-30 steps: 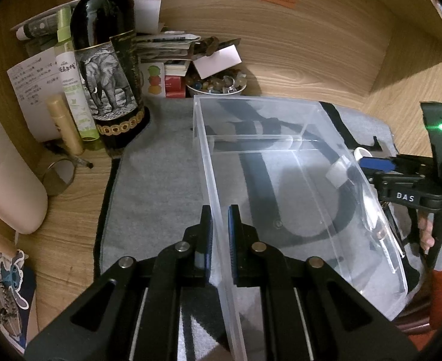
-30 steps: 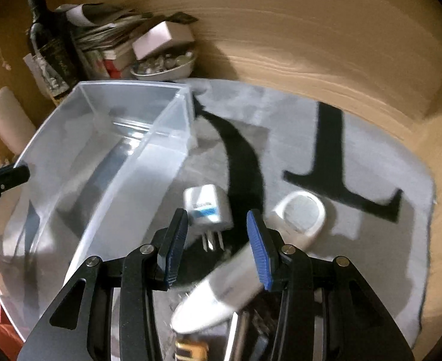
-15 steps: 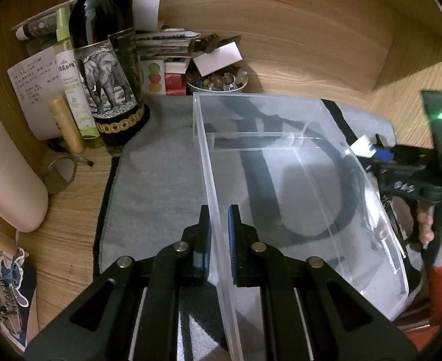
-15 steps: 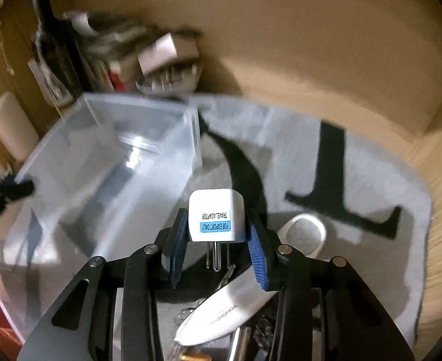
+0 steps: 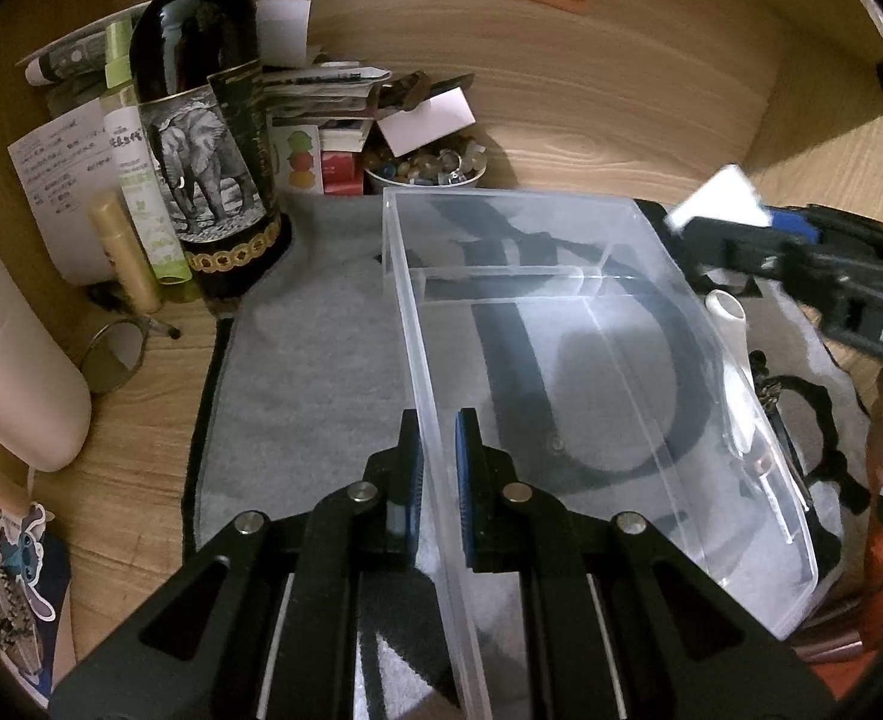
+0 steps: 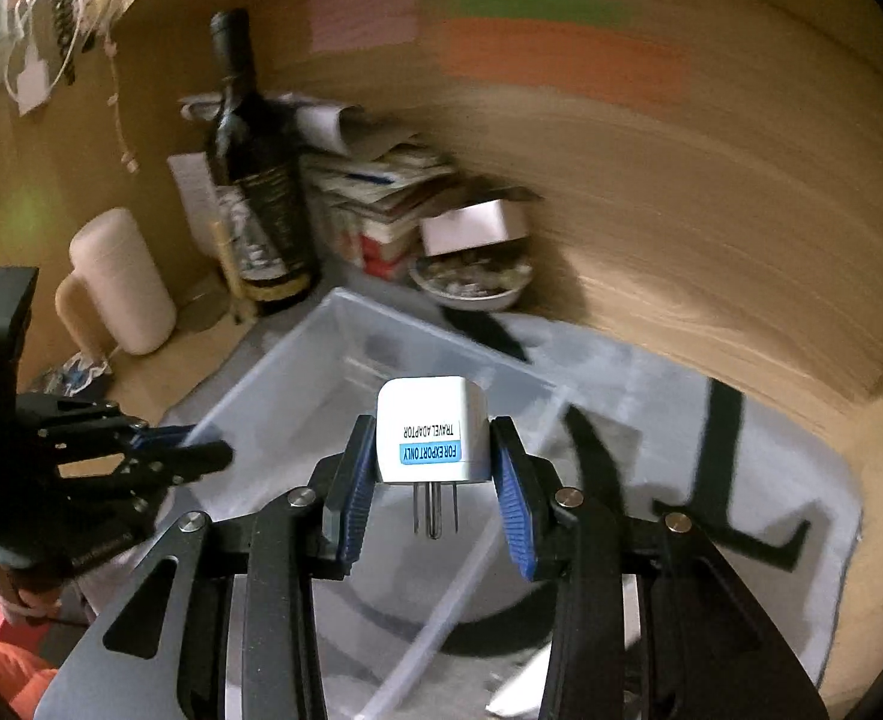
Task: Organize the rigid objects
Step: 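Carry the white adapter into the clear box and open the right gripper, then grasp the white handheld device on the mat with the right gripper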
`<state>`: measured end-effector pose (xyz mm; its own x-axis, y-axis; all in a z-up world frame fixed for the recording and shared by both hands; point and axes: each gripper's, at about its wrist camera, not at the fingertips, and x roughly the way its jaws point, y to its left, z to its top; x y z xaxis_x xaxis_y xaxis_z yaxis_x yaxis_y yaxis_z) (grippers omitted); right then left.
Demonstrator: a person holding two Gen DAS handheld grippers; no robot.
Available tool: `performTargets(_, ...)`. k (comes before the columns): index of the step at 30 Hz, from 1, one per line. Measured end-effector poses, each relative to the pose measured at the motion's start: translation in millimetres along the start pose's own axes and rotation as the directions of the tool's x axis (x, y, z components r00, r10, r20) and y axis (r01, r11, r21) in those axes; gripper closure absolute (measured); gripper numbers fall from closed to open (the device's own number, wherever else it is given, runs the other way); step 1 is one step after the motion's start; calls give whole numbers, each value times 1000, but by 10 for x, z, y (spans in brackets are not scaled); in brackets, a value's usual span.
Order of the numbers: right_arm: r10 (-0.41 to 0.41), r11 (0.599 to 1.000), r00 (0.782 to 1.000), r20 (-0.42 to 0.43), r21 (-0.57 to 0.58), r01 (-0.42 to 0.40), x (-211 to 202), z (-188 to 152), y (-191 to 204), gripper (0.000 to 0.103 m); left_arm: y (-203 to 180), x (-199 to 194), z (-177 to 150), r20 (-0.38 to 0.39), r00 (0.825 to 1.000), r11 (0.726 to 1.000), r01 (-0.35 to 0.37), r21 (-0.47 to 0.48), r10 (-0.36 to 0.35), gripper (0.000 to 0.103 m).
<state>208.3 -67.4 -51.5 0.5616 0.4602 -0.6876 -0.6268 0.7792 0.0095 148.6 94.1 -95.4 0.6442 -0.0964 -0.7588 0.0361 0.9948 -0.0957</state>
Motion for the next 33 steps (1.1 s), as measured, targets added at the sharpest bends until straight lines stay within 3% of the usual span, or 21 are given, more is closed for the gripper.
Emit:
performTargets(7, 48, 998, 993, -112, -37, -52, 385, -14, 218, 69, 0, 0, -8, -2, 1000, 1000, 5, 4, -5, 93)
performTargets(16, 51, 997, 975, -216, -46, -62, 647, -50, 318, 69, 28, 6, -6, -6, 1000, 1000, 27, 5, -27, 93)
performTargets(20, 37, 997, 979, -200, -53, -49, 625, -51, 335, 68, 37, 6, -3, -8, 999, 999, 32, 6, -32, 93)
performTargets(25, 10, 997, 988, -151, -69, -20, 486, -13, 341, 51, 41, 11, -2, -12, 999, 999, 36, 8, -36, 93)
performTargets(33, -38, 998, 997, -69, -51, 35, 163, 24, 201, 49, 54, 22, 9, -14, 999, 999, 43, -1, -43, 93)
